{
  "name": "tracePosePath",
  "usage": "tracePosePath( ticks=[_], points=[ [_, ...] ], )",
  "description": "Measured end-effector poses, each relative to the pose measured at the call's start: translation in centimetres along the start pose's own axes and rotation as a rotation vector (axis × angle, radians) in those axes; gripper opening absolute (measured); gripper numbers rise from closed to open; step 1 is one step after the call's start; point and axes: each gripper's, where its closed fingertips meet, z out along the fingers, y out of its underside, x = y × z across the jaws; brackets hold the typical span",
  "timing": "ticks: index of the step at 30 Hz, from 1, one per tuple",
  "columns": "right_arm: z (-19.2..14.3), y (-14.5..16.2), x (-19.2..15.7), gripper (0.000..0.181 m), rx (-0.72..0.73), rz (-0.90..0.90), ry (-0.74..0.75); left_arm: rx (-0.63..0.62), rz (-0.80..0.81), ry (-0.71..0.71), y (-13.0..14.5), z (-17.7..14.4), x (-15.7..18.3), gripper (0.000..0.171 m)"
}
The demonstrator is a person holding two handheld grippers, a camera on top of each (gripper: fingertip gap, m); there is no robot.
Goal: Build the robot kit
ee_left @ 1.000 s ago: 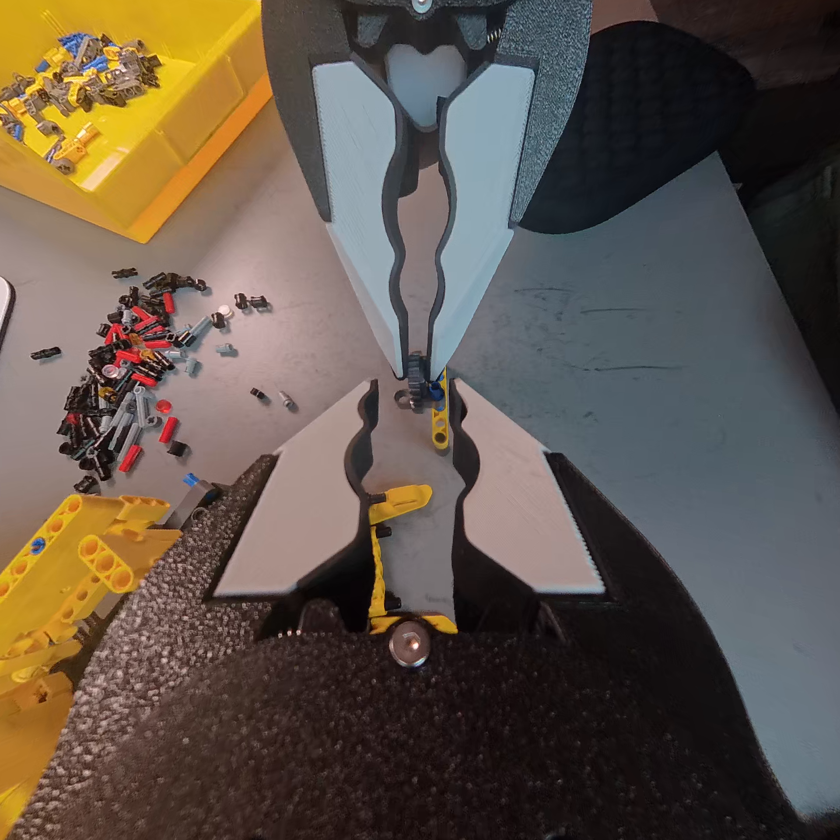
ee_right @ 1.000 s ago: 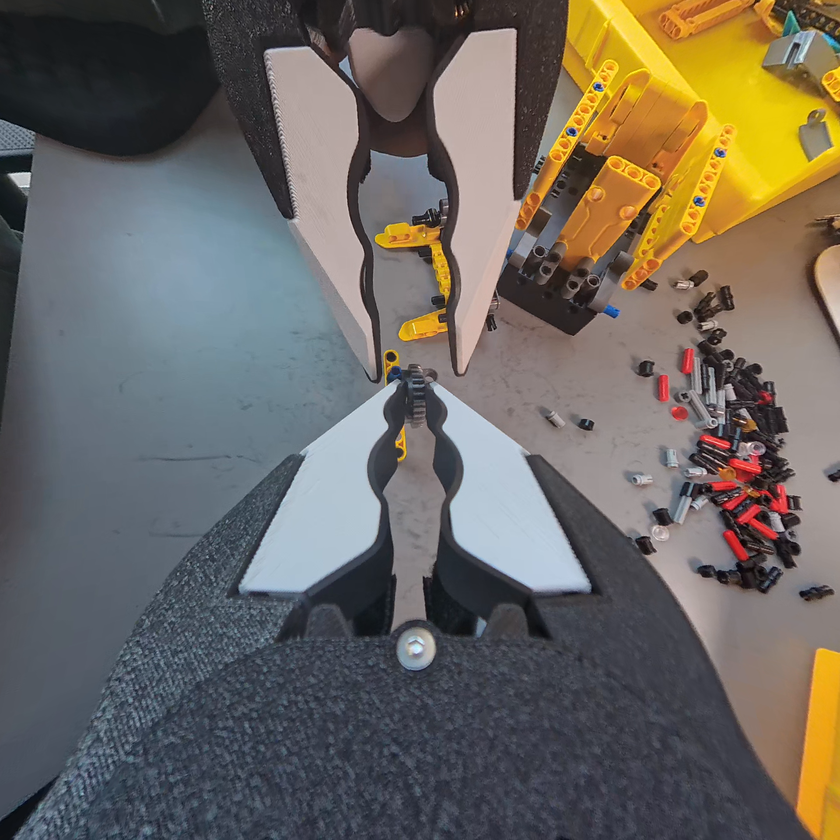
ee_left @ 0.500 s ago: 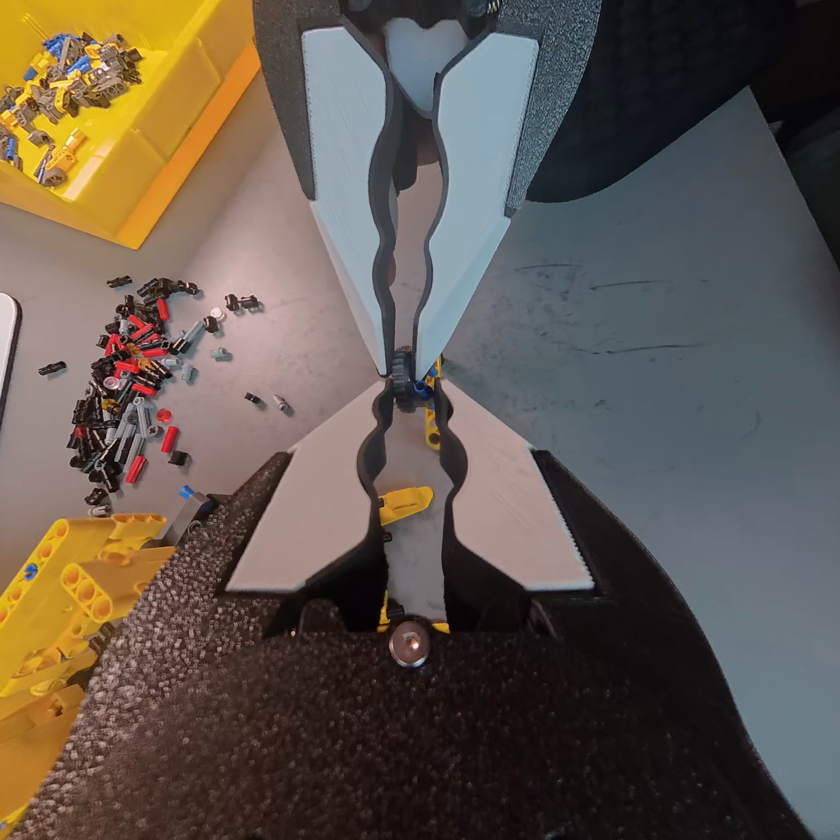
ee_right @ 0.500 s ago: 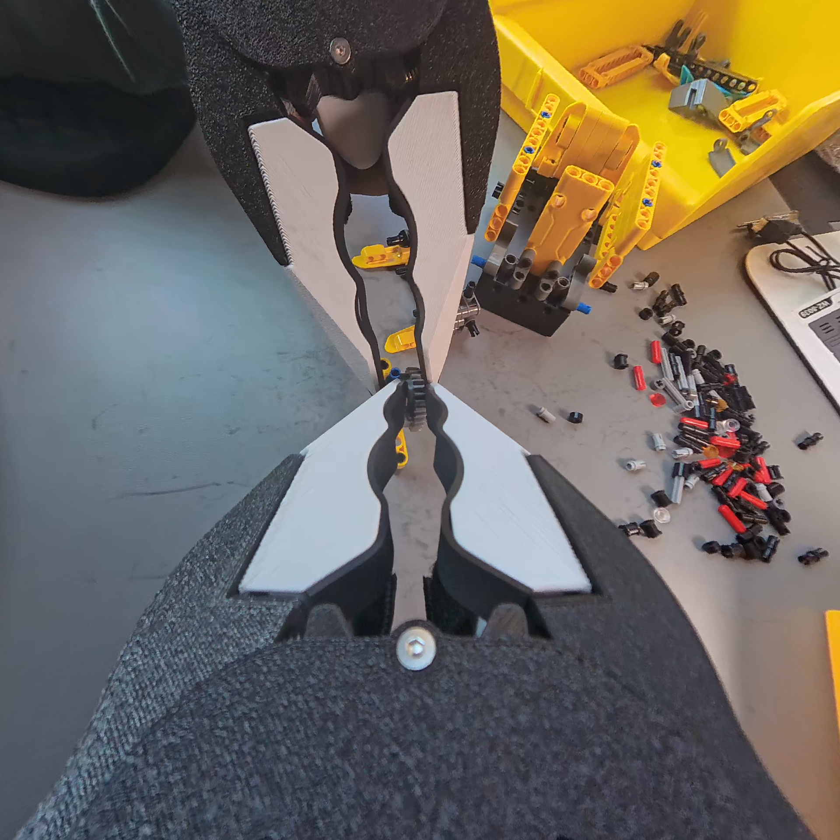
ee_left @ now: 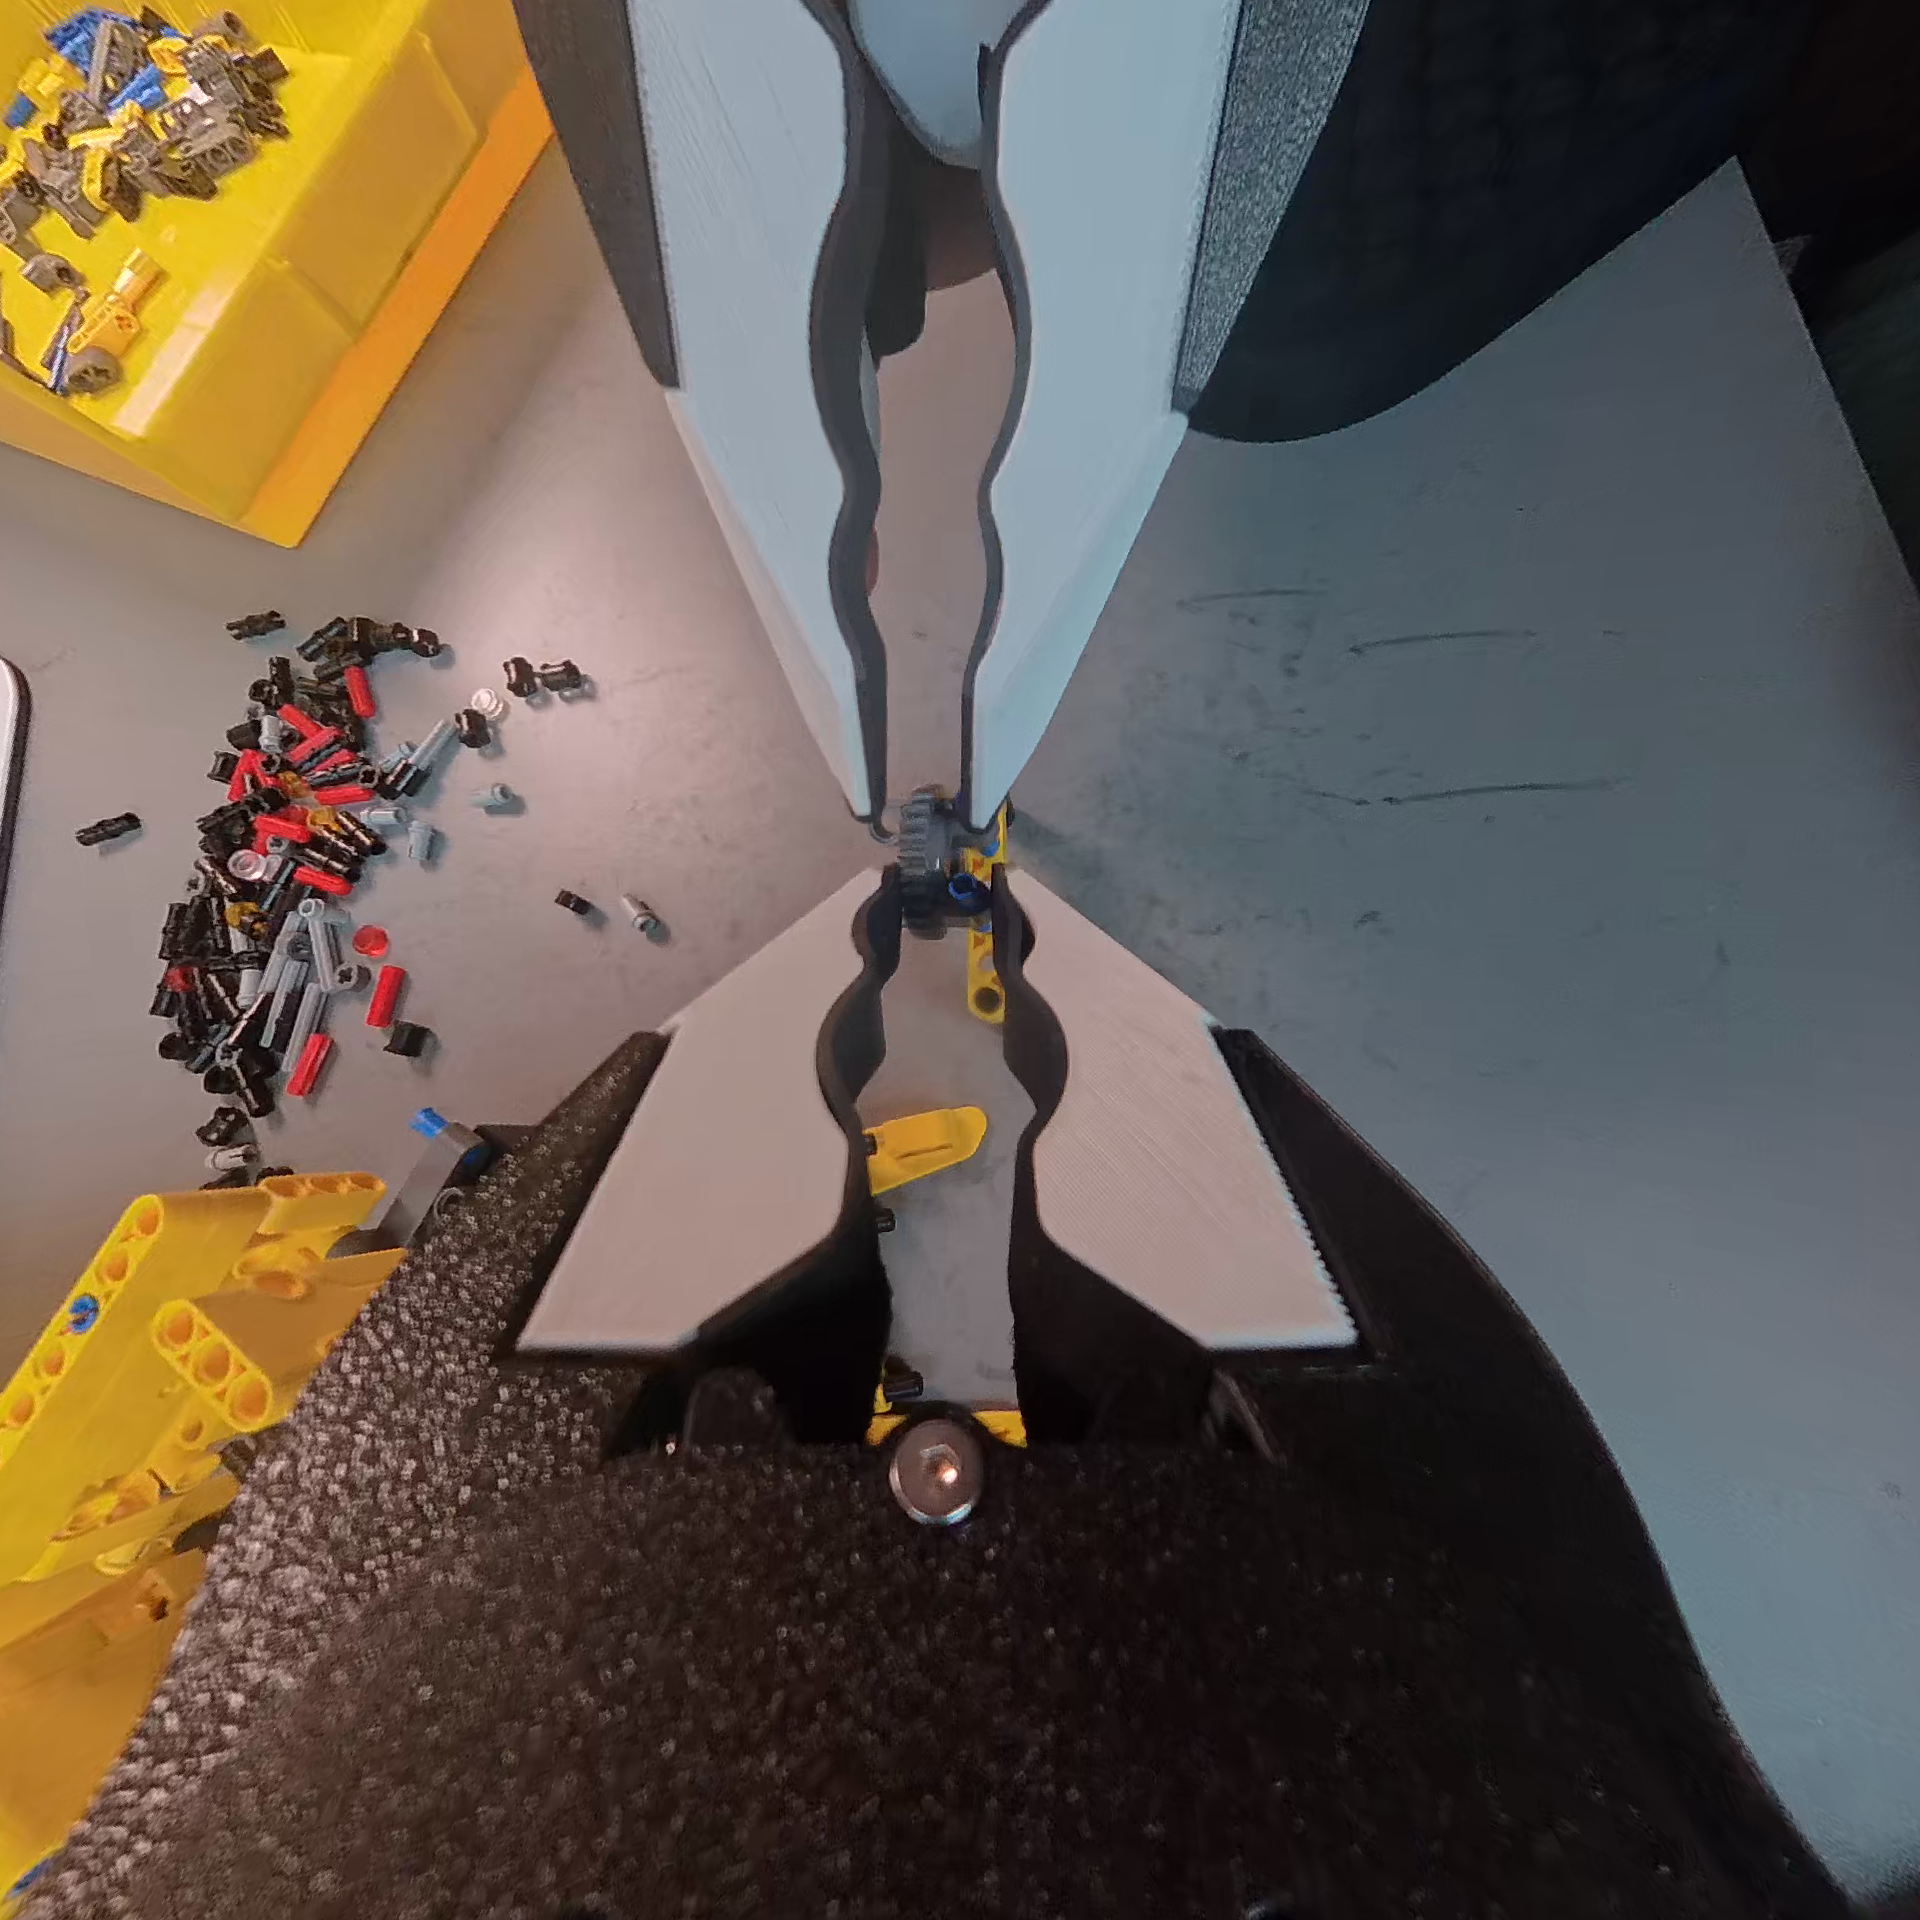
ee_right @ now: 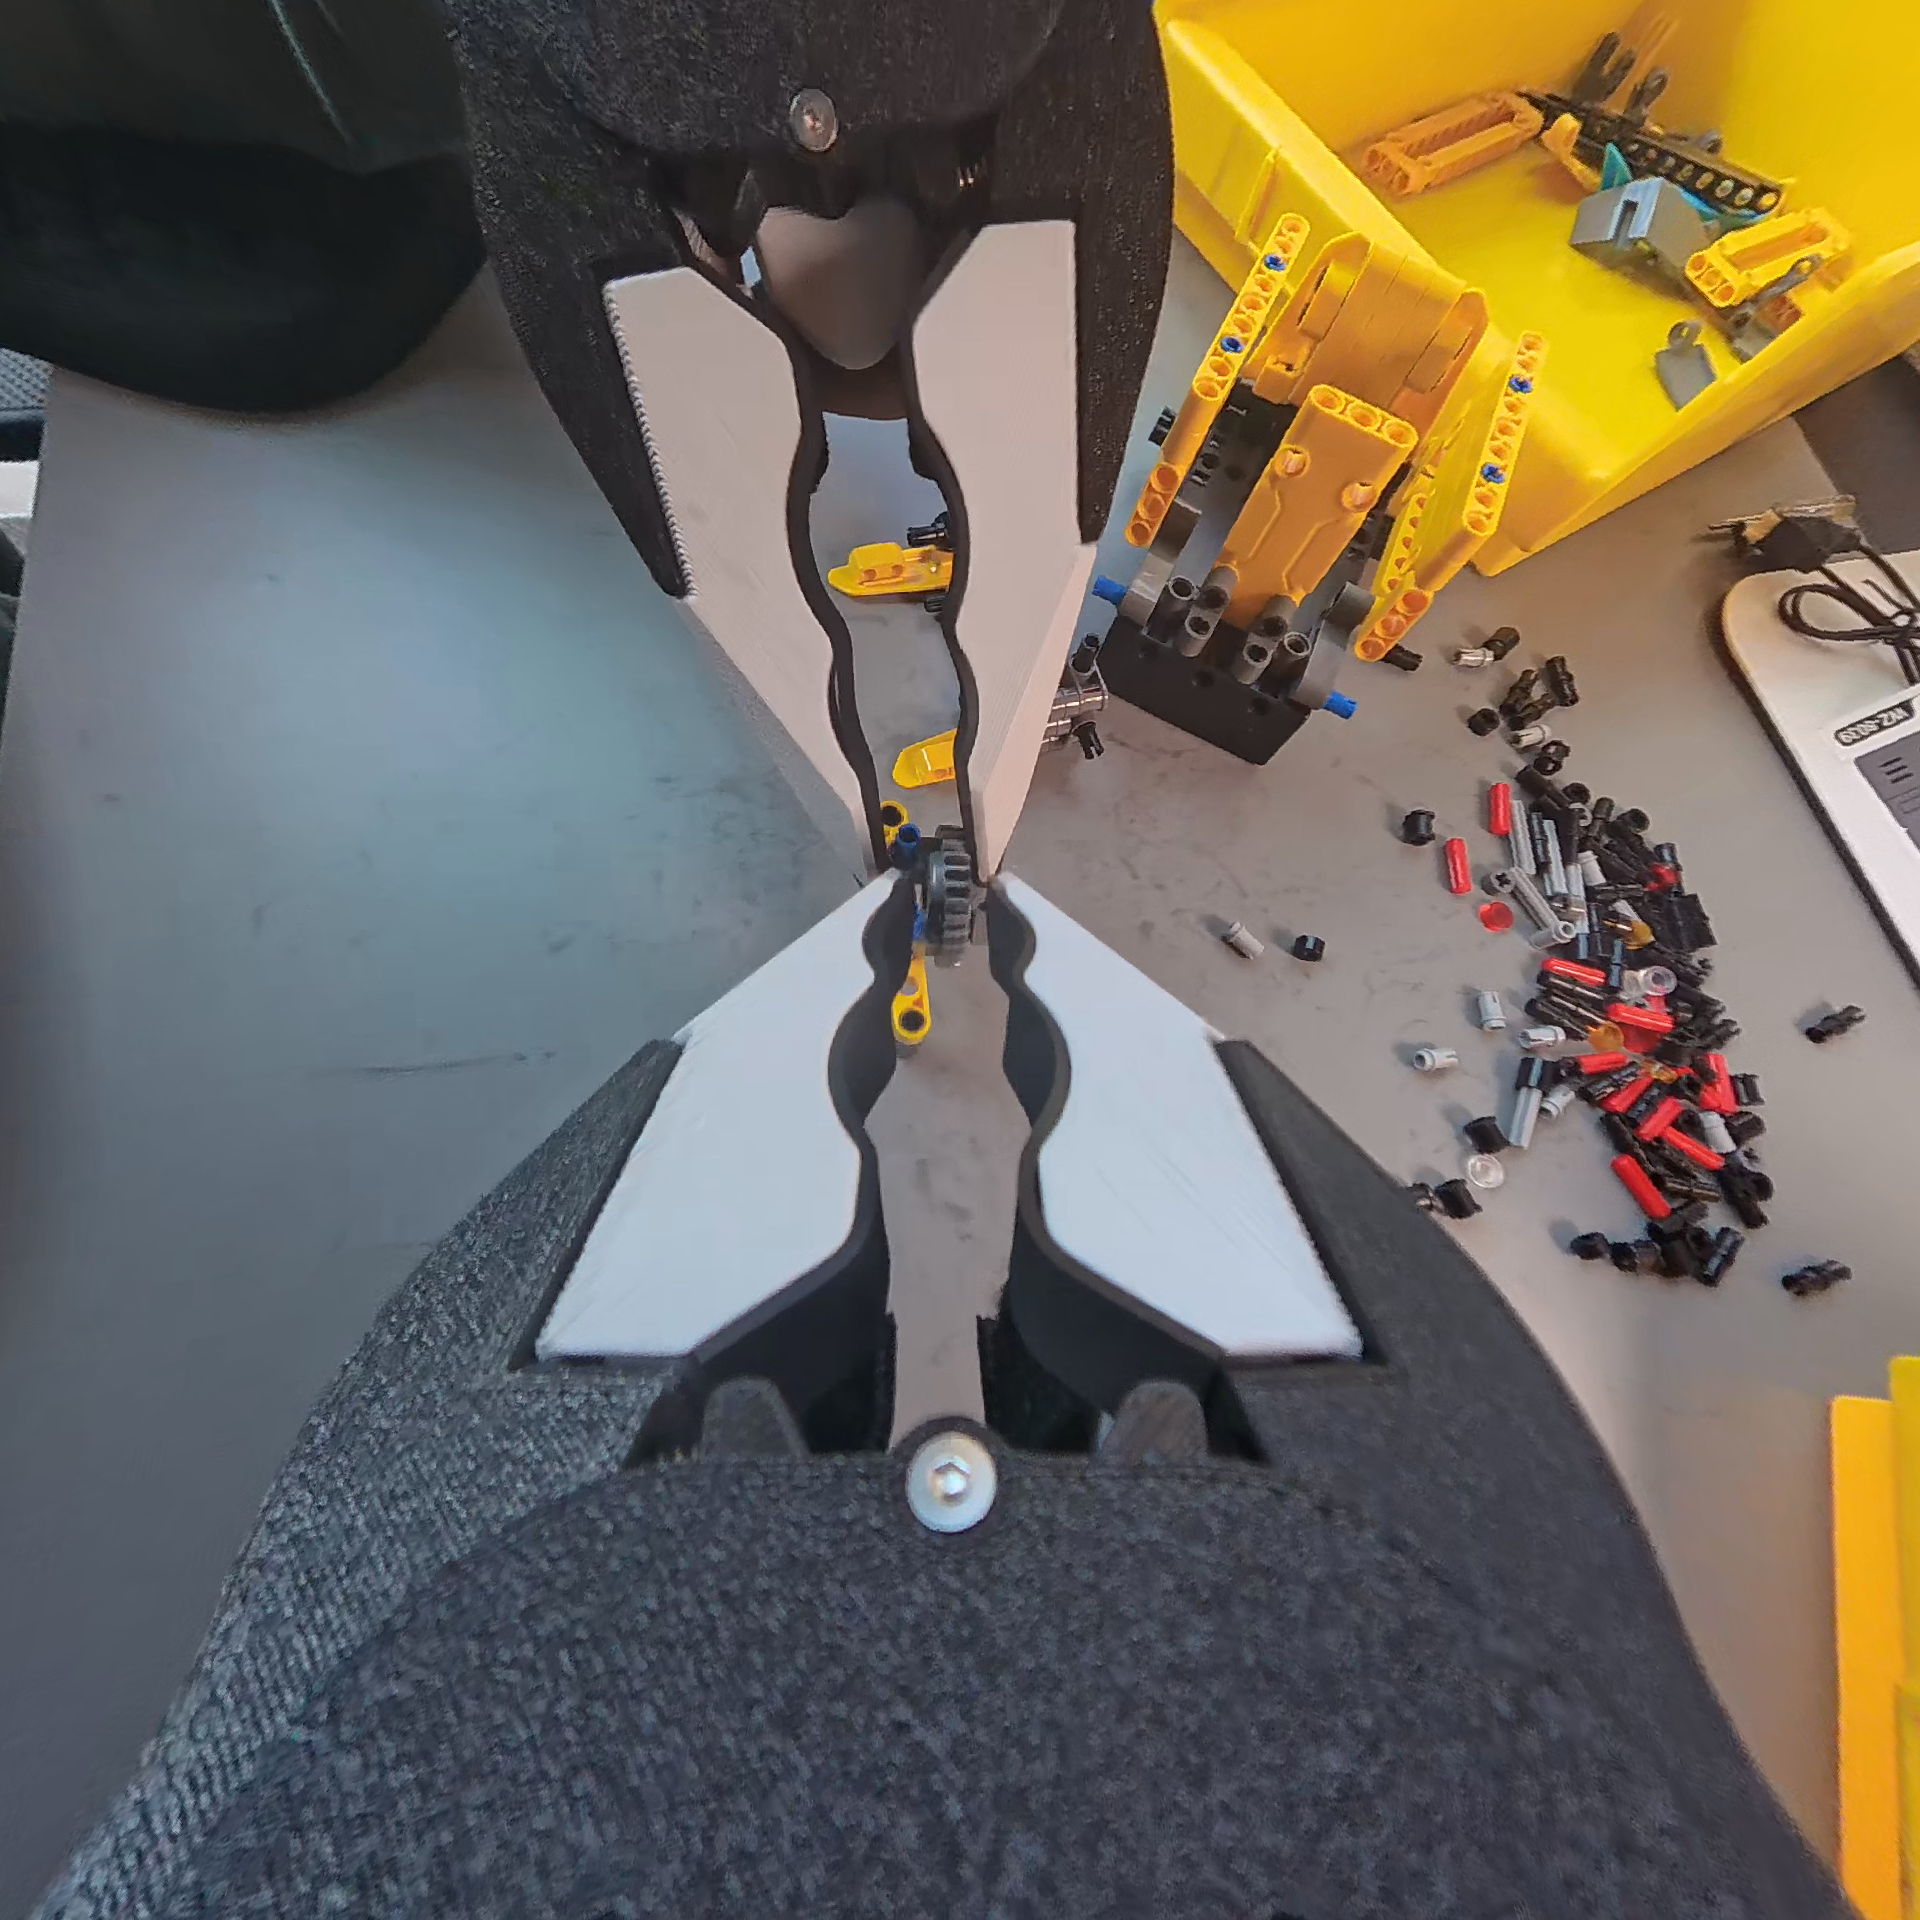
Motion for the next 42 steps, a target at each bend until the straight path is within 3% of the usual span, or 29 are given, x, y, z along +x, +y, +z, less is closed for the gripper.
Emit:
tracePosePath(
  ticks=[10,26,42],
  points=[
    [-0.31,0.63,-0.77,0.002,-0.172,-0.092,-0.071,-0.032,-0.020,-0.004,0.04,0.02,-0.04,0.016],
    [-0.25,0.75,-0.78,0.000,-0.418,-0.263,-0.085,-0.027,-0.049,-0.002,0.03,0.09,-0.10,0.016],
    [-0.13,0.67,-0.56,0.000,-0.394,-0.319,0.001,-0.008,-0.005,-0.068,0.24,0.23,-0.31,0.016]
  ],
)
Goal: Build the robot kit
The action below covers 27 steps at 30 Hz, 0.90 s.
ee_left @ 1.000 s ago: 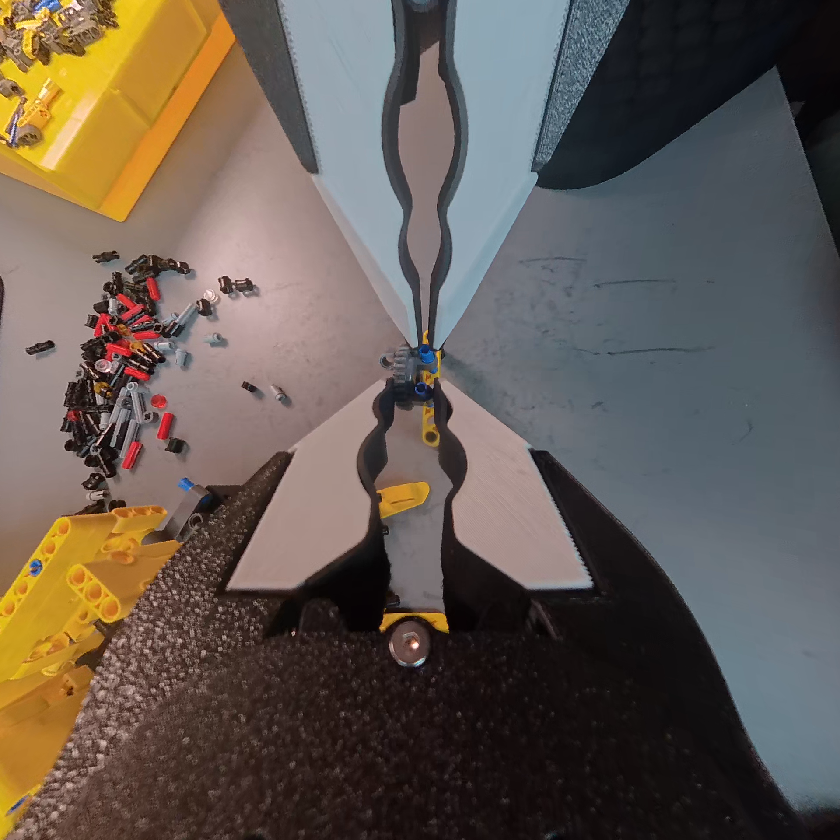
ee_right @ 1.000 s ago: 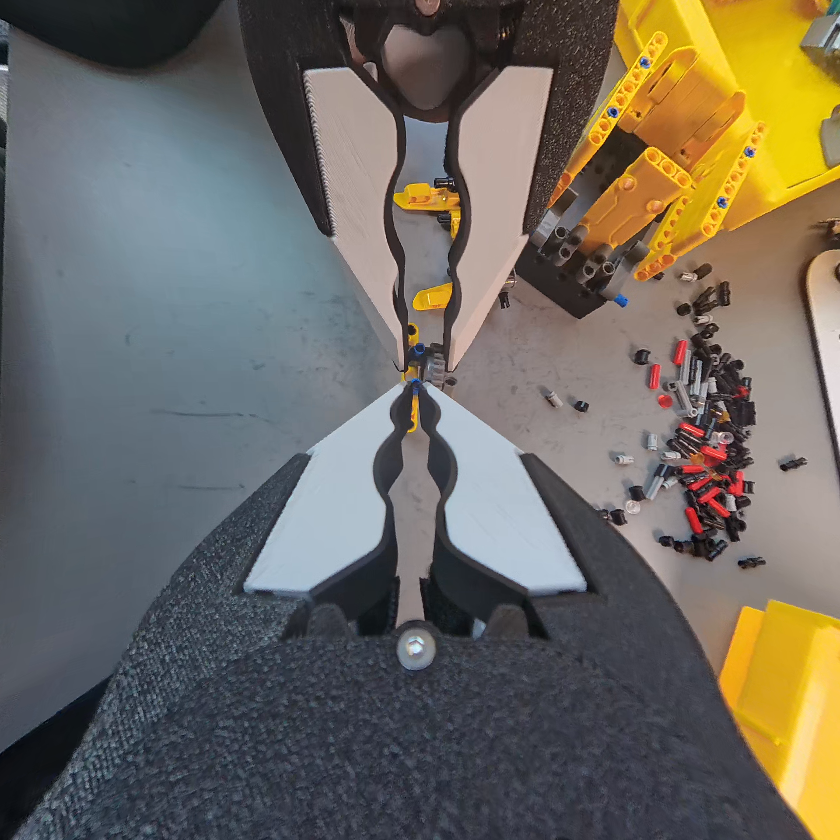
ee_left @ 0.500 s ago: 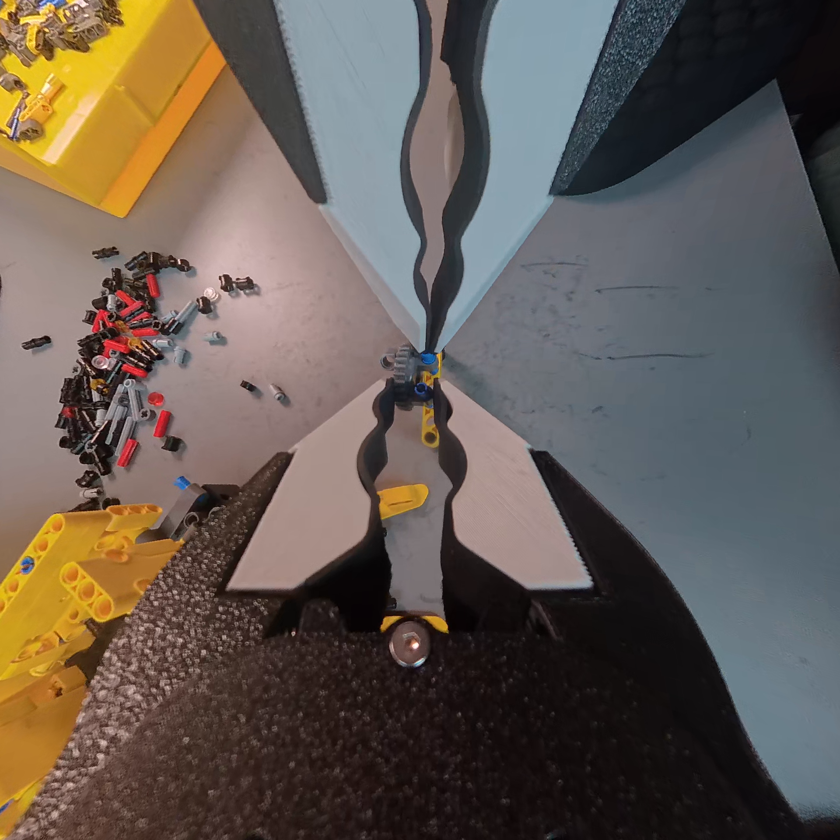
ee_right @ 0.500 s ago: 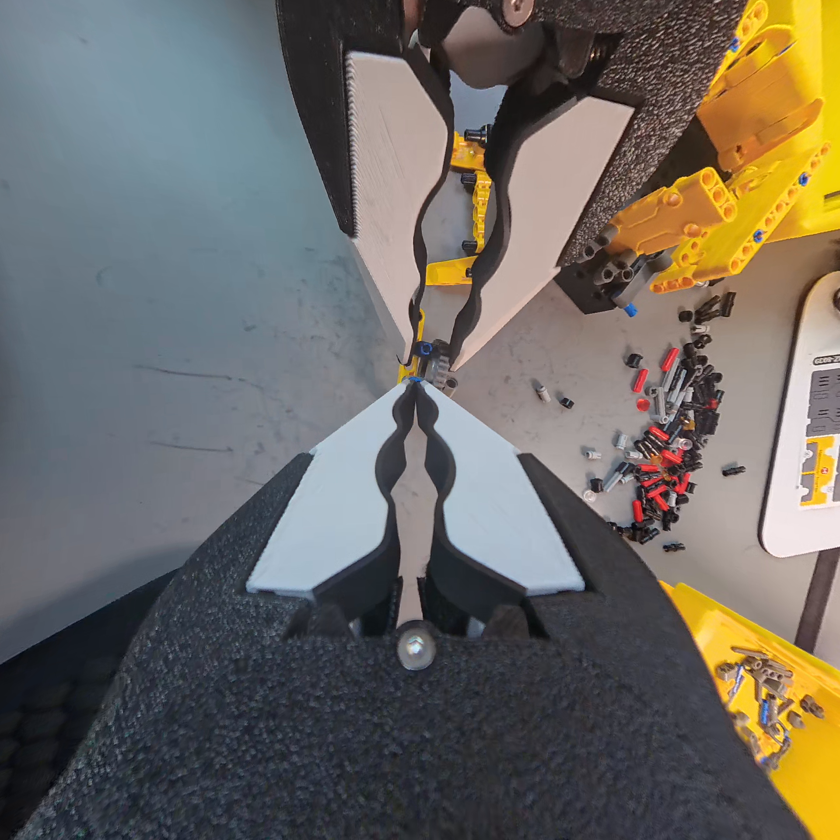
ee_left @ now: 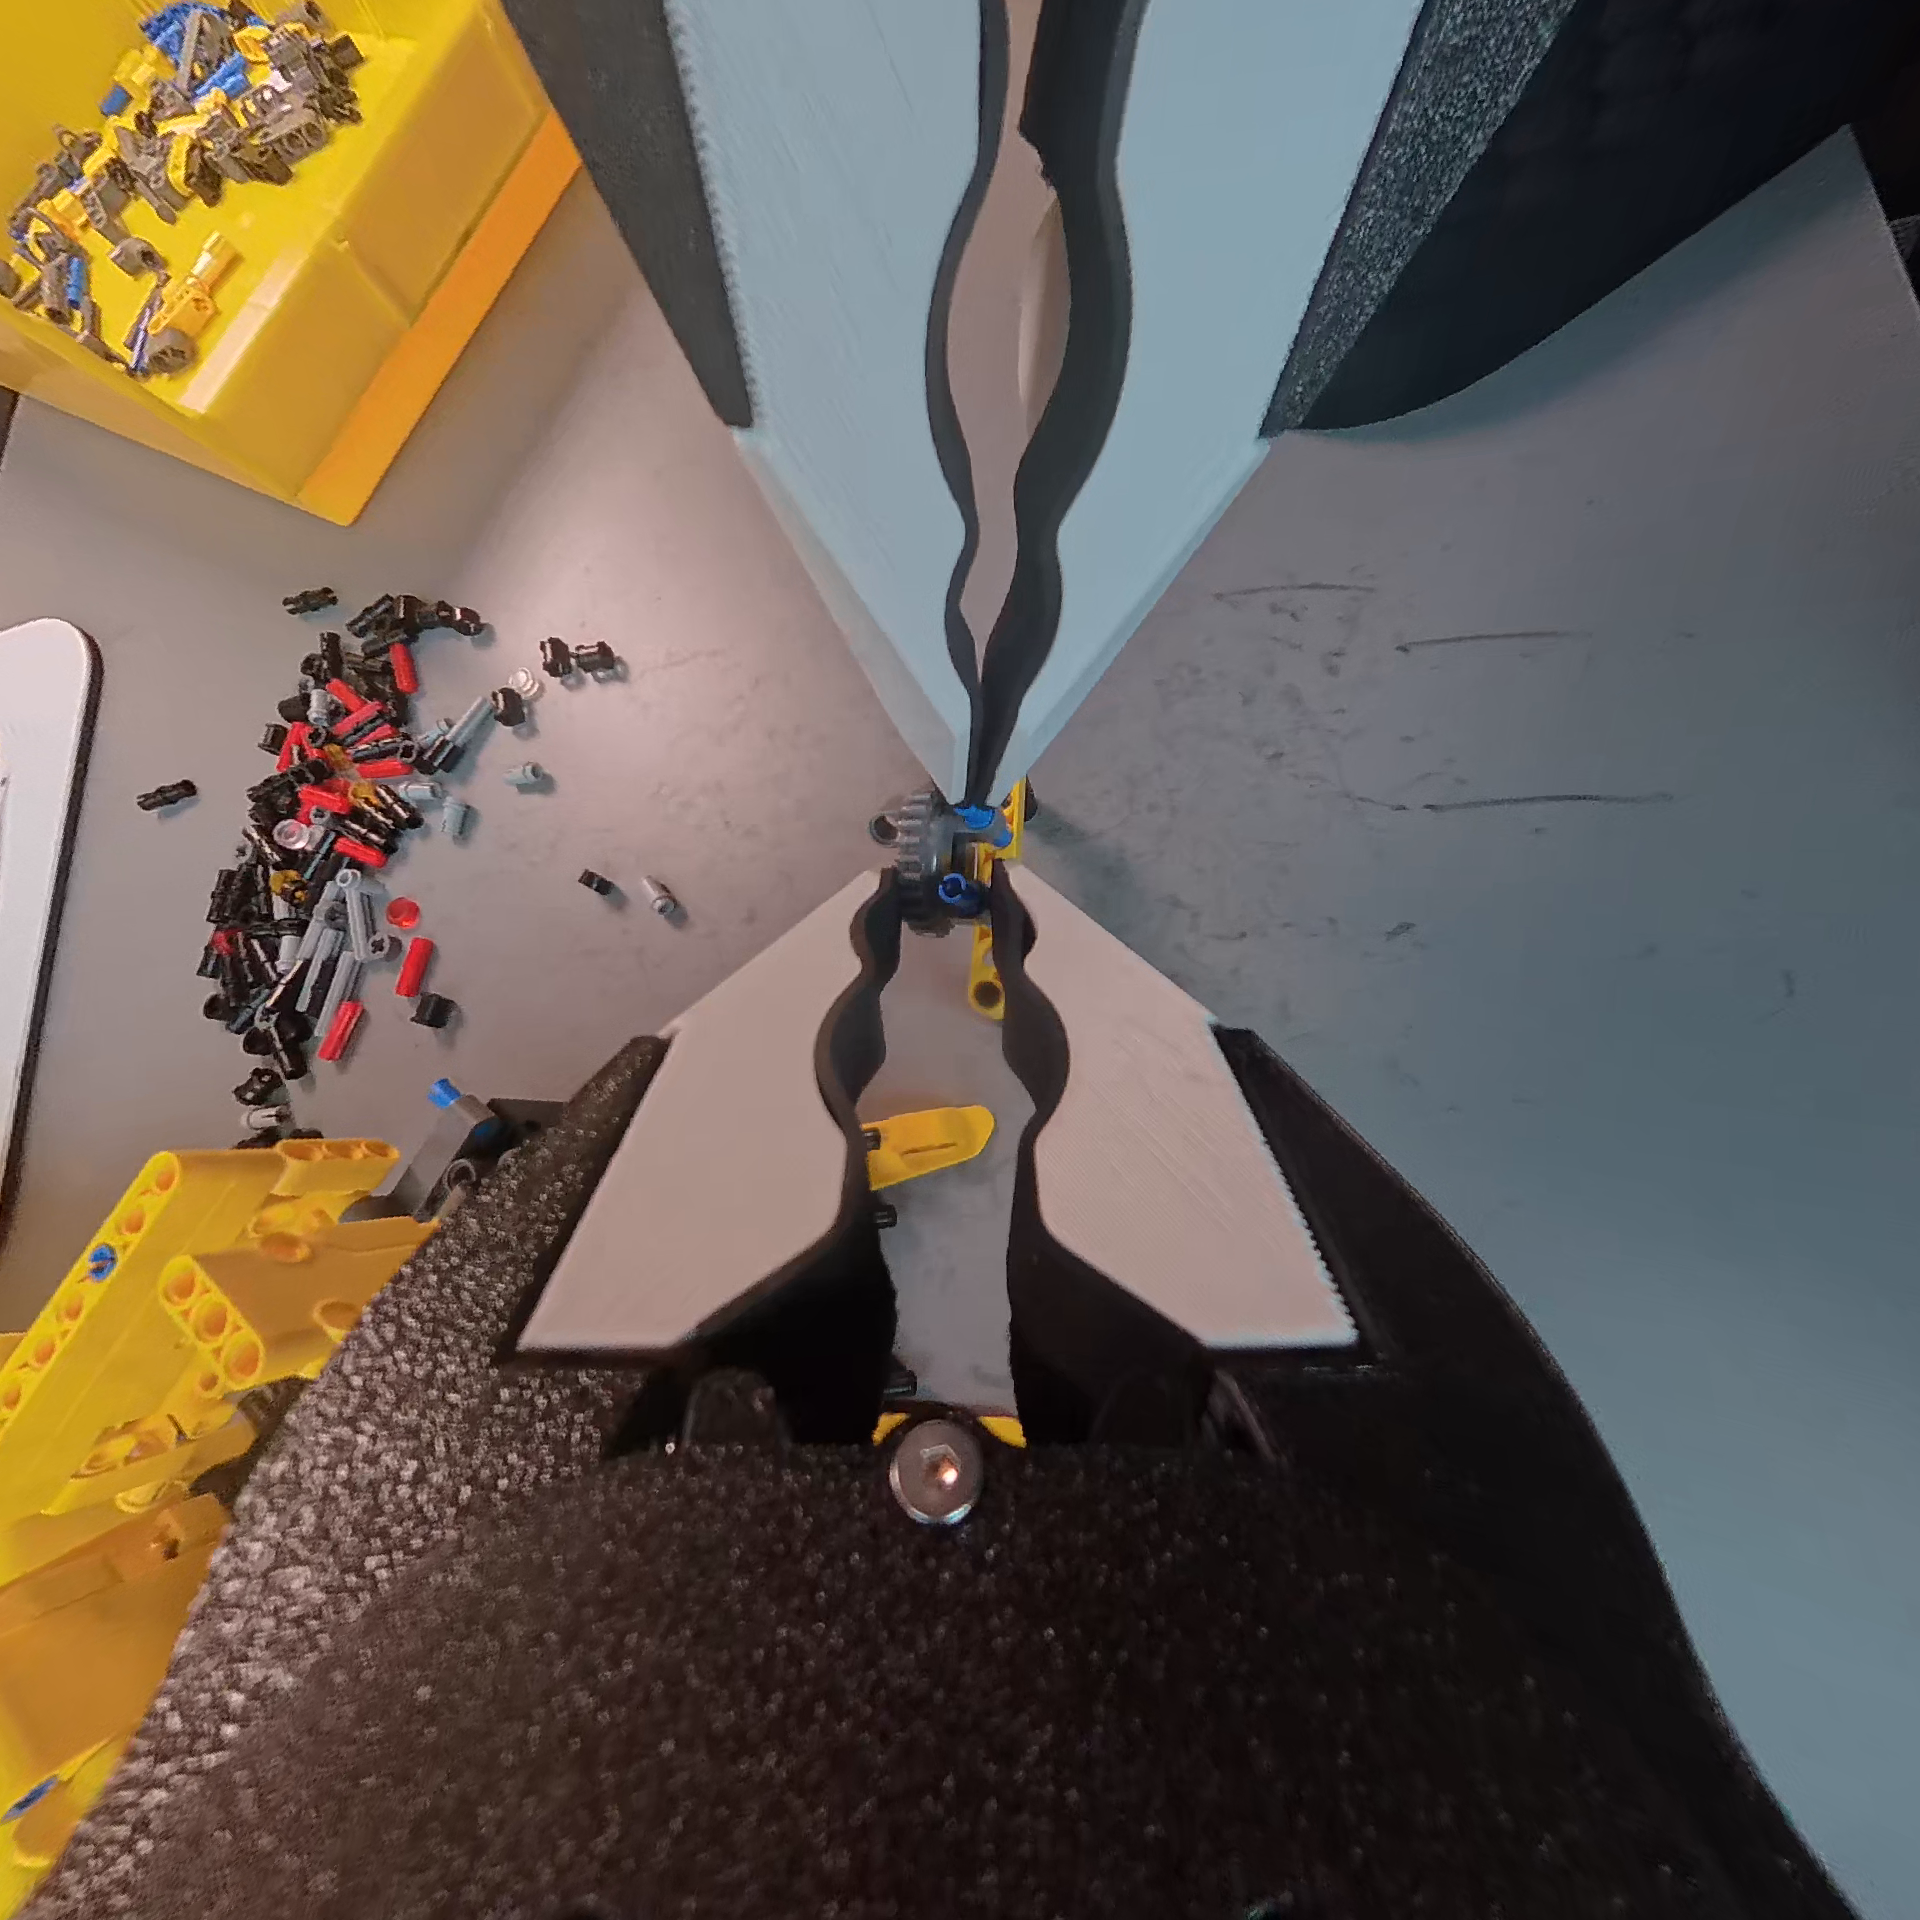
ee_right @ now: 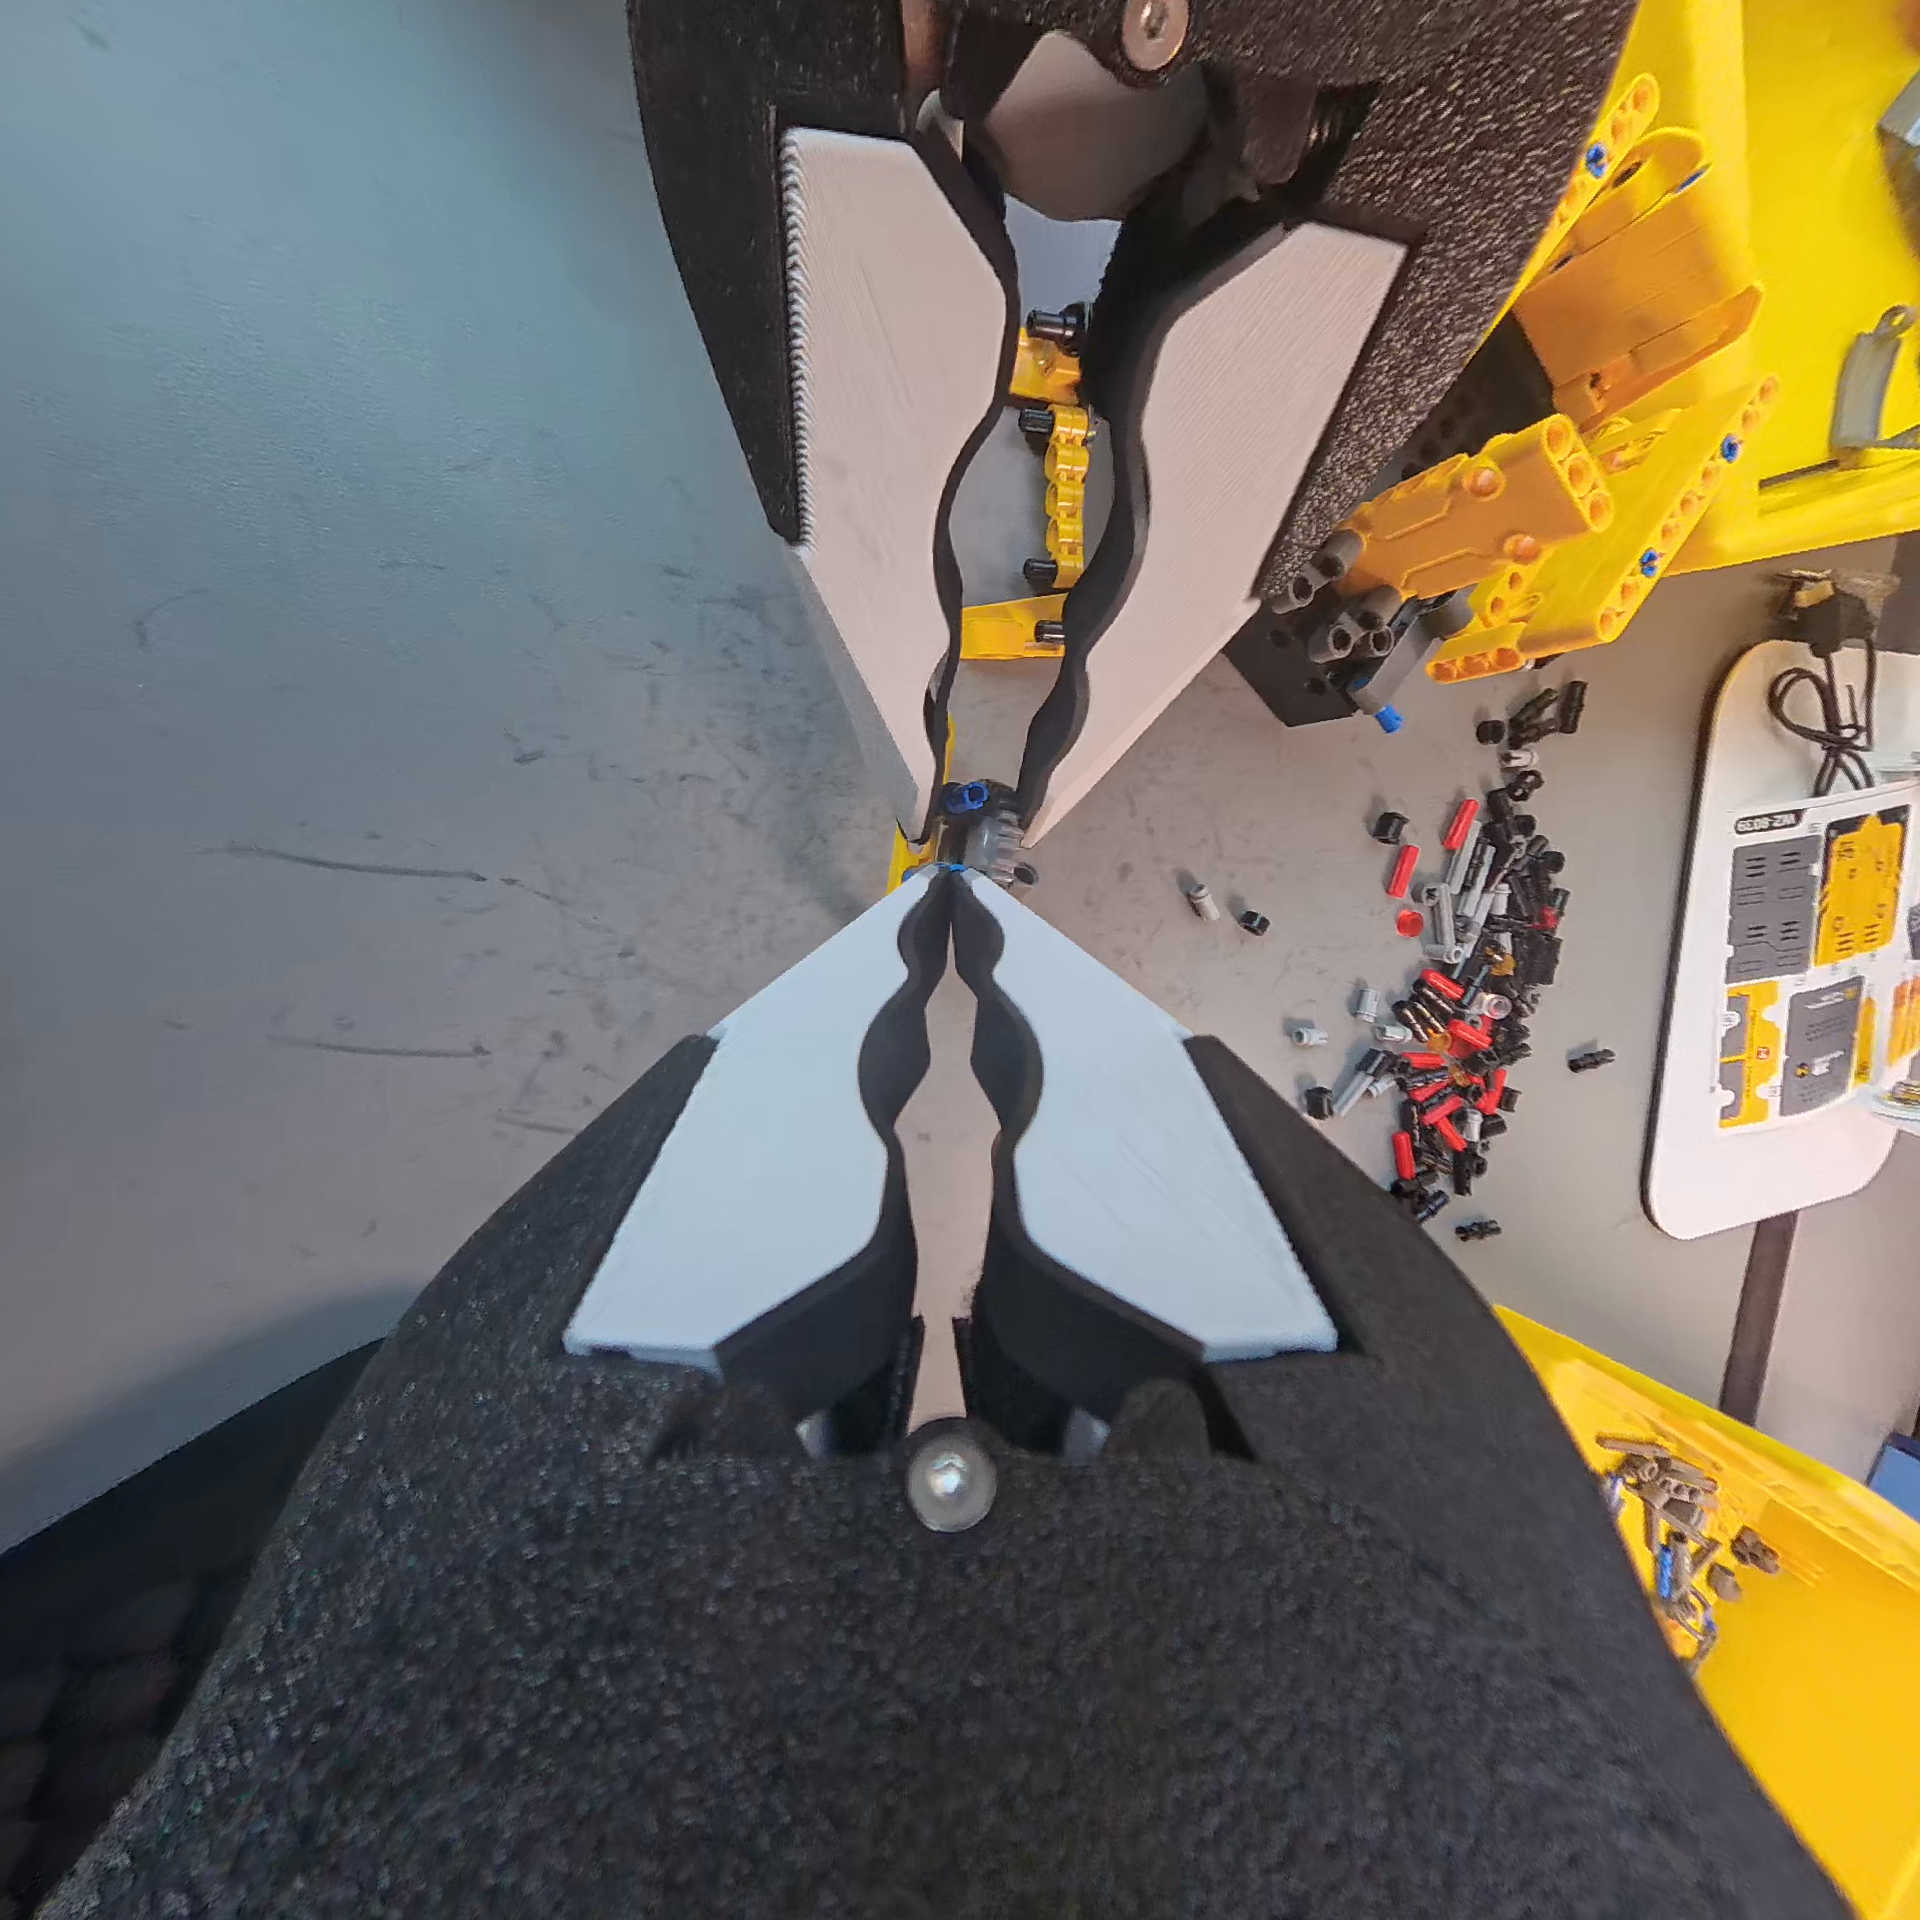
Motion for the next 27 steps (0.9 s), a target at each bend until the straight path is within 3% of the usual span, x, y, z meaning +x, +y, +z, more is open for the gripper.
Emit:
tracePosePath(
  ticks=[10,14,20,24,27],
  points=[
    [0.3,0.3,-0.2,0.000,0.057,0.036,0.080,-0.066,0.071,-0.019,0.1,0.2,-0.1,0.015],
    [0.3,0.4,-0.2,0.000,0.075,0.148,0.013,-0.051,0.021,0.028,0.1,0.2,-0.1,0.015],
    [0.2,0.3,-0.2,0.000,0.024,0.132,-0.065,0.002,-0.034,0.051,0.0,0.2,0.0,0.016],
    [-0.6,-0.6,0.4,0.014,0.107,0.177,-0.071,0.006,-0.031,0.055,0.0,0.2,0.1,0.016],
    [-0.2,-0.6,0.8,0.012,0.126,0.247,-0.088,0.014,-0.029,0.054,0.0,0.2,0.0,0.016]
  ],
)
